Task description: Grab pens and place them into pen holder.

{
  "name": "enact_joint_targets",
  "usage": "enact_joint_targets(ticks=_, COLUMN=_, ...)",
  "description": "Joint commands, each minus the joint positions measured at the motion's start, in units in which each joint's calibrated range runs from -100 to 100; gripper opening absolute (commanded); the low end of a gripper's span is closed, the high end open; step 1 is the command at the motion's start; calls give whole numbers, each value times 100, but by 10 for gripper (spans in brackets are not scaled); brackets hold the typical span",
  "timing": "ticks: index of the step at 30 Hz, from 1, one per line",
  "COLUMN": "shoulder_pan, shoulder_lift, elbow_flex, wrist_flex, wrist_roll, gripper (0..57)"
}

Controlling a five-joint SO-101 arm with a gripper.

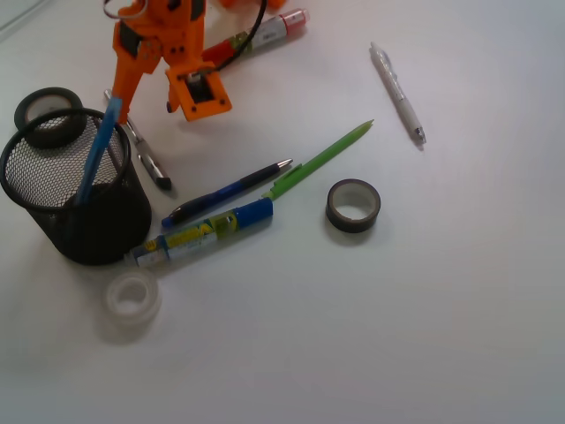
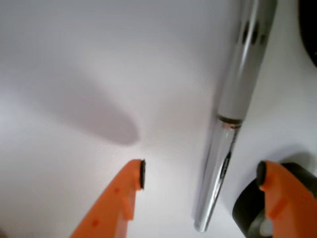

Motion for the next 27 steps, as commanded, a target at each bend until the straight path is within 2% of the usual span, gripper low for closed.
enact_joint_targets(ticks=1, shoulder_pan=25, shoulder_lift=511, elbow_flex=-976, wrist_flex=395, wrist_roll=176, gripper=260)
enact_joint_targets(ticks=15, shoulder_pan=301, shoulder_lift=2015, elbow_flex=-2842, wrist_flex=1874, wrist_roll=220, gripper=250)
enact_joint_targets(ticks=18, shoulder_pan=301, shoulder_lift=2083, elbow_flex=-2896, wrist_flex=1909, wrist_roll=215, gripper=188)
enact_joint_targets(ticks=24, shoulder_pan=279, shoulder_lift=2083, elbow_flex=-2906, wrist_flex=1917, wrist_roll=230, gripper=1)
enact_joint_targets(ticks=27, shoulder_pan=249, shoulder_lift=2032, elbow_flex=-2788, wrist_flex=1909, wrist_roll=234, gripper=4)
